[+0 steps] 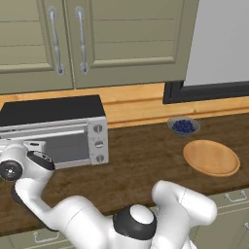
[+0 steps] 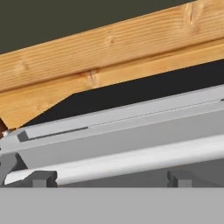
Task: Pick up the kebab skewer and baguette bread, and place them inside the toaster oven. Close the toaster oven door and start by setting the timer.
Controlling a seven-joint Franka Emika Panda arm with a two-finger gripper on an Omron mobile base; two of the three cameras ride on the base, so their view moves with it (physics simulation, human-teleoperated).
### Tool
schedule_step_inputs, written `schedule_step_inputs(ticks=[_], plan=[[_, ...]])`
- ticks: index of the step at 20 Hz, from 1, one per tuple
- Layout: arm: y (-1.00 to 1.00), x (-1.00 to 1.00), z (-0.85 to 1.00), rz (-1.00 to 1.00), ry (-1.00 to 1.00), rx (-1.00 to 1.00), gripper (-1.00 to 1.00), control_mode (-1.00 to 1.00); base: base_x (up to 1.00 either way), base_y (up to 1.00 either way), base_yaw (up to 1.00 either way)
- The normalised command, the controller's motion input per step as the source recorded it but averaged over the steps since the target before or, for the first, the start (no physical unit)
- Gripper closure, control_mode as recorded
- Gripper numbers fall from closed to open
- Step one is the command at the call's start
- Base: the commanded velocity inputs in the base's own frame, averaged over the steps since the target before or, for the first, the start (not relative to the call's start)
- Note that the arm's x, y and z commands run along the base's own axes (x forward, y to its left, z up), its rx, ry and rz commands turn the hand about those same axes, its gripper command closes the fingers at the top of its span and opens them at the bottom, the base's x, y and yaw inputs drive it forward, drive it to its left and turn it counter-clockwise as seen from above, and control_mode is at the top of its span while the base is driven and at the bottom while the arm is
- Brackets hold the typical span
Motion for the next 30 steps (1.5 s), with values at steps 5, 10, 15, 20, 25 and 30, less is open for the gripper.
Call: schedule_step_inputs(ticks=[5, 10, 15, 20, 25, 30], plan=[[0.0, 0.27, 0.0, 0.0, 0.0, 0.0, -1.0, -1.0, 0.0, 0.0, 0.0], [0.0, 0.31, 0.0, 0.0, 0.0, 0.0, -1.0, -1.0, 0.0, 0.0, 0.0], [0.0, 0.12, 0.0, 0.0, 0.0, 0.0, -1.0, -1.0, 0.0, 0.0, 0.0], [0.0, -0.12, 0.03, 0.0, 0.0, 0.0, -1.0, -1.0, 0.0, 0.0, 0.0], [0.0, -0.48, 0.16, -0.03, -0.01, -0.01, -1.0, -1.0, 0.0, 0.0, 0.0], [-0.09, -0.39, 0.18, -0.03, -0.01, 0.0, -1.0, -1.0, 0.0, 0.0, 0.0]])
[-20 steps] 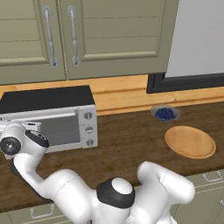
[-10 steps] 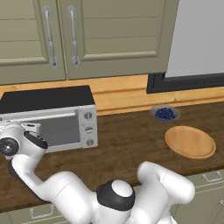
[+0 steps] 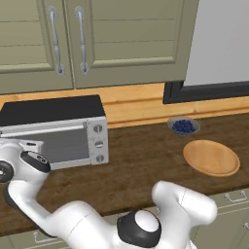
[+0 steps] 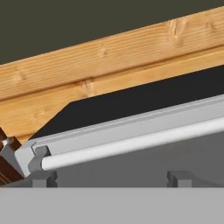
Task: Pick up the kebab skewer and baguette bread, and place them inside the toaster oven. Close the toaster oven door and start by setting the timer.
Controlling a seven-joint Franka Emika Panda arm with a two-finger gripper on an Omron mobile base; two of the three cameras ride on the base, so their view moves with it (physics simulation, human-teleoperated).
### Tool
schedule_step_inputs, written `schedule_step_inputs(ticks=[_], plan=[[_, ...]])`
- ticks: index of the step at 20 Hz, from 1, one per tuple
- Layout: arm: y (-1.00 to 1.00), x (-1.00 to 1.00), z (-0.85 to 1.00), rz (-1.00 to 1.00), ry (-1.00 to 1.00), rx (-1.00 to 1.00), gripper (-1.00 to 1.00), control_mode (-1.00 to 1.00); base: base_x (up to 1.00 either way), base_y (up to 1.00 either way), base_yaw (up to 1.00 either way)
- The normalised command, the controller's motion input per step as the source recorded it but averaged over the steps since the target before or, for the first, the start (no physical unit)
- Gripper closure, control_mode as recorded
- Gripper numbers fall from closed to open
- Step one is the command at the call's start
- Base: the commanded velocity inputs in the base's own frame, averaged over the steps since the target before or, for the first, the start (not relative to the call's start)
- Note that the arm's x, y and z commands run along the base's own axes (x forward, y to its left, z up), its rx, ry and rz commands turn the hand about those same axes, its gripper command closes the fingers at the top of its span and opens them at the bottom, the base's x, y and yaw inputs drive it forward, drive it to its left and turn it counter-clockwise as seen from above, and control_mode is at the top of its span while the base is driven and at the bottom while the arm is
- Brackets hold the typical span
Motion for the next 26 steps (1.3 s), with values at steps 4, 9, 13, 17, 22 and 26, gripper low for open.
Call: schedule_step_inputs(ticks=[4, 9, 13, 17, 22, 26], plan=[[-0.58, -0.27, 0.13, -0.03, 0.0, 0.0, -1.0, -1.0, 0.0, 0.0, 0.0], [-0.83, -0.46, 0.01, 0.0, -0.02, 0.0, -1.0, -1.0, 0.0, 0.0, 0.0], [-0.85, -0.32, 0.0, 0.0, -0.03, 0.0, -1.0, -1.0, 0.0, 0.0, 0.0], [-0.72, -0.21, 0.0, 0.0, -0.04, 0.0, -1.0, -1.0, 0.0, 0.0, 0.0], [-0.64, 0.02, 0.0, 0.0, 0.0, 0.0, -1.0, -1.0, 0.0, 0.0, 0.0], [-0.62, 0.03, 0.0, 0.0, 0.0, 0.0, -1.0, -1.0, 0.0, 0.0, 0.0]])
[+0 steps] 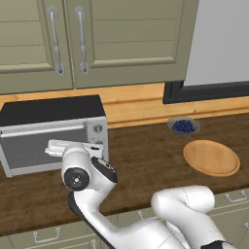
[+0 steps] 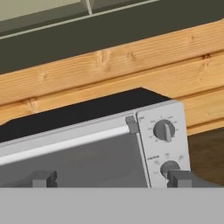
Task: Pick up the kebab skewer and baguette bread, and place them inside the toaster oven. Close the toaster oven door and start by setting the timer.
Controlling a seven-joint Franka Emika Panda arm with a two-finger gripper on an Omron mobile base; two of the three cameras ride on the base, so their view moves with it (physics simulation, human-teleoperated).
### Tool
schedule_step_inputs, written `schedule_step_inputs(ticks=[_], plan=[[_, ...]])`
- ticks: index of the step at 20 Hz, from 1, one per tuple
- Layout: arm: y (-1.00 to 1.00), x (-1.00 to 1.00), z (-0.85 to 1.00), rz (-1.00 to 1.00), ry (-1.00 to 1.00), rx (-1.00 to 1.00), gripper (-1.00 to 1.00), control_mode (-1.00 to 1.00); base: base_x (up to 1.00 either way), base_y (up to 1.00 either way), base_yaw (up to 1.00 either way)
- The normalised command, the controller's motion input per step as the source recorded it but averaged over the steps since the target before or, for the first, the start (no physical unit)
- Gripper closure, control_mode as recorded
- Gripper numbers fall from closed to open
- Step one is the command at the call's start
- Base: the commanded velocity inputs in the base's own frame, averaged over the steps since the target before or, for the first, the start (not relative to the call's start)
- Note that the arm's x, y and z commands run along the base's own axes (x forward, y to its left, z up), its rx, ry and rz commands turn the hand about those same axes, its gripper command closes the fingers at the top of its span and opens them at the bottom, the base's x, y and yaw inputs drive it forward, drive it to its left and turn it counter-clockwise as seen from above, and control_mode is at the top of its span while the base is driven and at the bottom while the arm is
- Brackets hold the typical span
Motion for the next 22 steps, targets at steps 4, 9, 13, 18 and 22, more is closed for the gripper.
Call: schedule_step_inputs(ticks=[4, 9, 13, 18, 22], plan=[[-0.44, 0.0, 0.0, 0.0, 0.0, 0.0, -1.0, -1.0, 0.0, 0.0, 0.0], [-0.33, 0.0, 0.0, 0.0, 0.0, 0.0, -1.0, -1.0, 0.0, 0.0, 0.0], [0.0, -0.01, 0.0, 0.0, 0.0, 0.0, -1.0, -1.0, 0.0, 0.0, 0.0], [-0.34, 0.02, 0.0, 0.01, 0.0, 0.0, -1.0, -1.0, 0.0, 0.0, 0.0], [-0.43, 0.05, 0.0, 0.01, 0.0, -0.01, -1.0, -1.0, 0.0, 0.0, 0.0]])
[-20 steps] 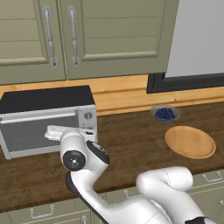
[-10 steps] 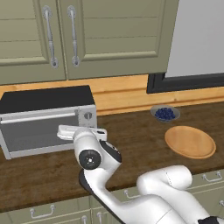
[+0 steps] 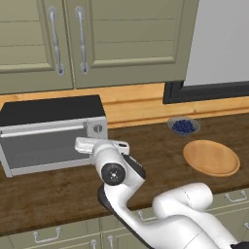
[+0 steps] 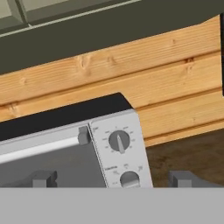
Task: Pick up the kebab skewer and baguette bread, and place them inside the toaster oven. Close the toaster oven door and start by setting the timer.
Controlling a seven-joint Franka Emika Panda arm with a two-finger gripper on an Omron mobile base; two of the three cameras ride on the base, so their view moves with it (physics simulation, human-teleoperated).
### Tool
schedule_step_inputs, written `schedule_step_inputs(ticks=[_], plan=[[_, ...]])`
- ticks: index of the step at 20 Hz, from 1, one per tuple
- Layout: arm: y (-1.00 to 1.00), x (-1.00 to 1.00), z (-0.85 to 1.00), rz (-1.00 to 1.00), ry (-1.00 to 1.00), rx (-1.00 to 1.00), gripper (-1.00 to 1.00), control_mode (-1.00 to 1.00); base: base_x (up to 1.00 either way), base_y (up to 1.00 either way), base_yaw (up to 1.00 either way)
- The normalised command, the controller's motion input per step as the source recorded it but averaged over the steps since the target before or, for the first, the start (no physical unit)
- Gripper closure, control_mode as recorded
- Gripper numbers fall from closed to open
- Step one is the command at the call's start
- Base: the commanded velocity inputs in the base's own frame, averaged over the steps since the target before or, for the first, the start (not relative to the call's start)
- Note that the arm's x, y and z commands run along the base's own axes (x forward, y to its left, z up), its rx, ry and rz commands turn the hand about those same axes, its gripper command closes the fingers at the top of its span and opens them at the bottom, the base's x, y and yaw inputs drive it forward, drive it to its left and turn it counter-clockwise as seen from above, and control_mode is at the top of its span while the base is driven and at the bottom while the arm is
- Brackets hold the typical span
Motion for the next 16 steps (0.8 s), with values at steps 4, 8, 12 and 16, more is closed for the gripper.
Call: schedule_step_inputs(ticks=[4, 8, 12, 16], plan=[[-0.32, 0.01, -0.06, 0.07, 0.0, -0.04, -1.0, -1.0, 0.0, 0.0, 0.0], [-0.13, 0.0, -0.13, 0.05, 0.0, -0.08, -1.0, -1.0, 0.0, 0.0, 0.0], [-0.03, 0.01, -0.28, 0.02, -0.01, -0.08, -1.0, -1.0, 0.0, 0.0, 0.0], [-0.01, 0.14, -0.22, 0.06, -0.06, -0.02, -1.0, -1.0, 0.0, 0.0, 0.0]])
